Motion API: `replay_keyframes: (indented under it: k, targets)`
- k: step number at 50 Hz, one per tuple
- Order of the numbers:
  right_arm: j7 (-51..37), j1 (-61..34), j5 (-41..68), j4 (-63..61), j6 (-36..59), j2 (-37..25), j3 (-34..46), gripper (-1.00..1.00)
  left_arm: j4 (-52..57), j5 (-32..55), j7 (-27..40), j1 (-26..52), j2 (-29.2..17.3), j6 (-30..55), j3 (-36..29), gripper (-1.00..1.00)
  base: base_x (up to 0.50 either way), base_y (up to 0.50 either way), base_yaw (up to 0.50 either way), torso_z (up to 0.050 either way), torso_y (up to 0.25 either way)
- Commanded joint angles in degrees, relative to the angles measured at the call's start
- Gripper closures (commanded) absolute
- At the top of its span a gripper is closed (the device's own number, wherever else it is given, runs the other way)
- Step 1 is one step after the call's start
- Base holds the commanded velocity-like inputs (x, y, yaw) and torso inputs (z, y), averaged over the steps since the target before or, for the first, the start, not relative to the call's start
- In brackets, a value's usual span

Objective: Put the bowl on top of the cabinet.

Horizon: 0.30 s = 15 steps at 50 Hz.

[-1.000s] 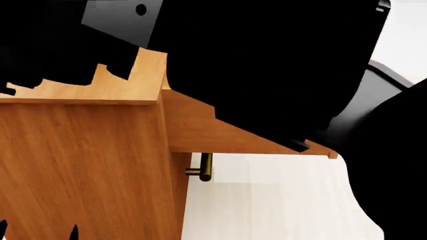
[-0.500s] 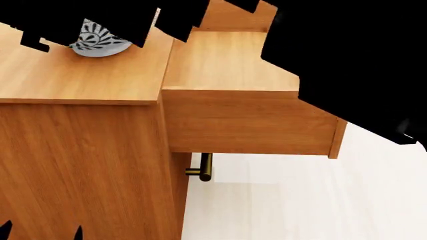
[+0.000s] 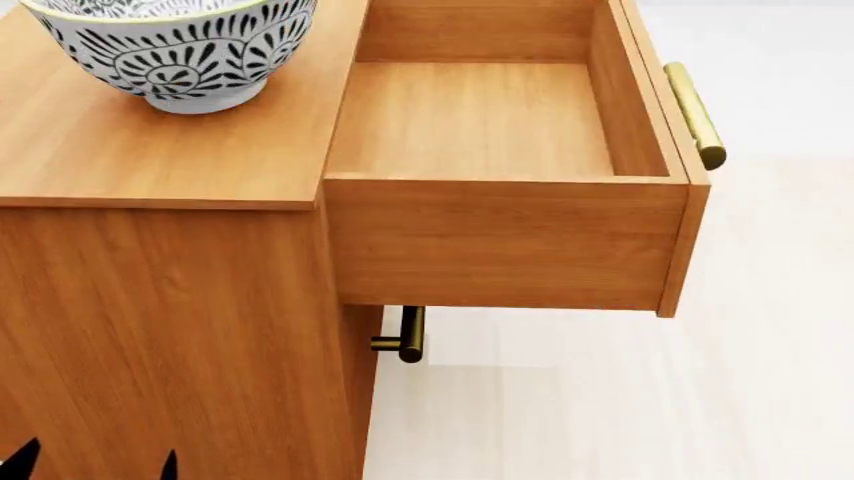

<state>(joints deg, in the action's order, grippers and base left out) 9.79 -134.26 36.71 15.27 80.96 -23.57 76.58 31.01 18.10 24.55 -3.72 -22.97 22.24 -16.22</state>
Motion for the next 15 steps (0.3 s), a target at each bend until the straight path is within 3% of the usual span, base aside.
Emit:
replay_keyframes:
  k: [1, 7, 15]
  targets:
    - [6.23, -0.08, -12.72, -2.6, 7.04, -4.88, -5.13, -1.0, -0.75, -0.06, -0.02, 0.54, 0.07, 0.02, -0.43, -1.0, 0.0, 0.0, 0.0, 0.0, 0.0]
    - [6.02, 0.52, -12.88, -5.44, 8.61, -6.8, -5.45, -1.0, -0.73, 0.28, 0.01, 0.59, -0.11, 0.01, -0.11, -1.0, 0.0, 0.0, 0.0, 0.0, 0.0]
    - [-12.58, -0.73, 8.78, -10.91, 9.03, -16.73, -3.62, -1.0, -0.73, 0.81, 0.25, 0.53, -0.21, 0.03, 0.43, -1.0, 0.0, 0.0, 0.0, 0.0, 0.0]
